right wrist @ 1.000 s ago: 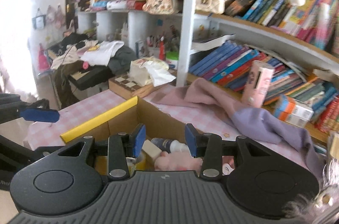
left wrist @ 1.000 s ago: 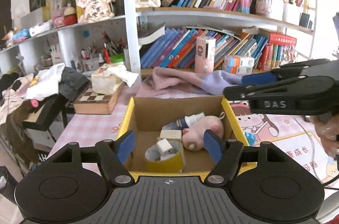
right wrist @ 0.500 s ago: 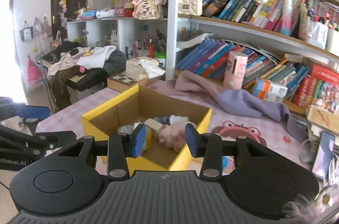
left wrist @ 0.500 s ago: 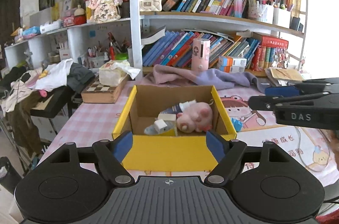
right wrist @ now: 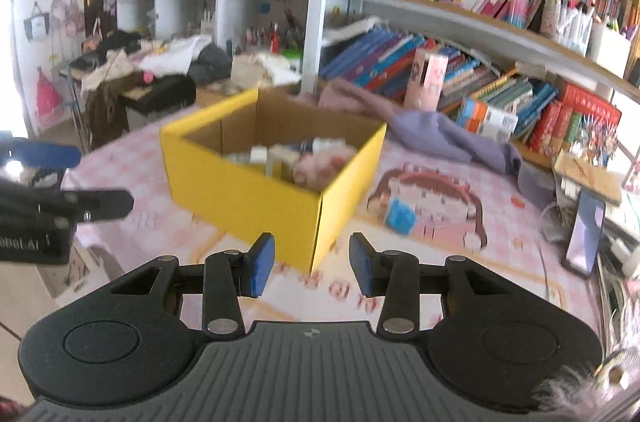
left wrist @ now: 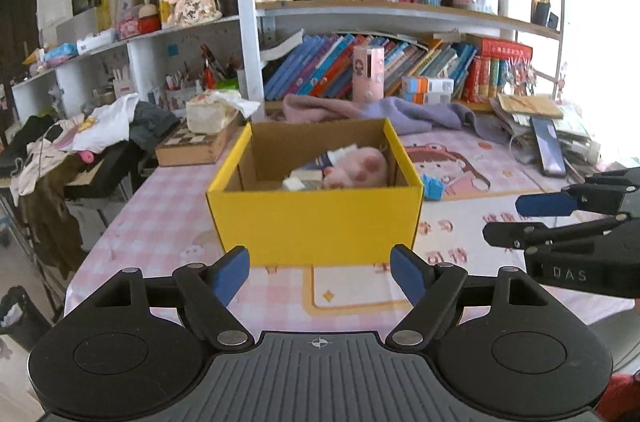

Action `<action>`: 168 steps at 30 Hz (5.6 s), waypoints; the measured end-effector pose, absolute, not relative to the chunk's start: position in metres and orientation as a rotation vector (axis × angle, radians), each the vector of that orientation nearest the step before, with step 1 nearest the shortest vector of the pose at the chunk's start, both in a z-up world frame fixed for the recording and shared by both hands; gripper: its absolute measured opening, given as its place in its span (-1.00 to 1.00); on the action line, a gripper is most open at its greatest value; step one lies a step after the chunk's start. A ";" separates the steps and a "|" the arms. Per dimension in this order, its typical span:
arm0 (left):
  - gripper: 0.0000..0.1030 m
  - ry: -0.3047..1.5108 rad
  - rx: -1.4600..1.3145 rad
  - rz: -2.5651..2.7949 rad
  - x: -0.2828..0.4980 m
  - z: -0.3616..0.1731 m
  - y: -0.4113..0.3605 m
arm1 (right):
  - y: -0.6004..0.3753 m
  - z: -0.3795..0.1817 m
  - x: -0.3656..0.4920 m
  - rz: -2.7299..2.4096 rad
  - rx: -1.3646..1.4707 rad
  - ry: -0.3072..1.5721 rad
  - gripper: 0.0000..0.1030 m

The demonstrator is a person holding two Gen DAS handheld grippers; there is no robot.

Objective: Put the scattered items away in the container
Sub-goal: 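Withdraw both open grippers from the yellow box back over the table, then move the left gripper toward the blue bag while the right gripper approaches the medicine box, then close the left gripper on the blue bag while the right gripper grasps the white-red medicine box, then lift the blue bag with the left gripper while the right gripper lifts the medicine box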

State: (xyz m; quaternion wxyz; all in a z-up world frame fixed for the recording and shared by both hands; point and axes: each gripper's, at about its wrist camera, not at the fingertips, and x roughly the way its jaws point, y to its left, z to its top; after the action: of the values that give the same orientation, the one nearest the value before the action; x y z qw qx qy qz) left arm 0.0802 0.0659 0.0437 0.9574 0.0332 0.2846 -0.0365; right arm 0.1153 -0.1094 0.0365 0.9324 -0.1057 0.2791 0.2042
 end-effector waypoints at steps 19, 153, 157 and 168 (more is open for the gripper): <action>0.82 0.714 0.086 -0.104 0.068 0.012 0.056 | -0.114 0.014 0.079 0.400 -0.239 0.678 0.01; -0.37 0.844 -0.039 0.030 0.323 -0.035 -0.150 | -0.235 -0.035 0.439 0.853 -0.233 0.796 -0.73; -0.37 0.811 -0.038 0.000 0.310 -0.021 -0.149 | -0.251 -0.023 0.426 0.811 -0.197 0.779 -0.73; -0.37 0.716 -0.051 -0.166 0.265 0.014 -0.144 | -0.280 0.009 0.361 0.701 -0.137 0.762 -0.73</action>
State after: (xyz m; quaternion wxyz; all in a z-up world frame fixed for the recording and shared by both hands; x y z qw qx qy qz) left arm 0.2653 -0.1444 0.0141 0.9329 -0.0248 0.3500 -0.0812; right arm 0.3607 -0.2801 0.0087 0.8667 -0.0654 0.3640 0.3348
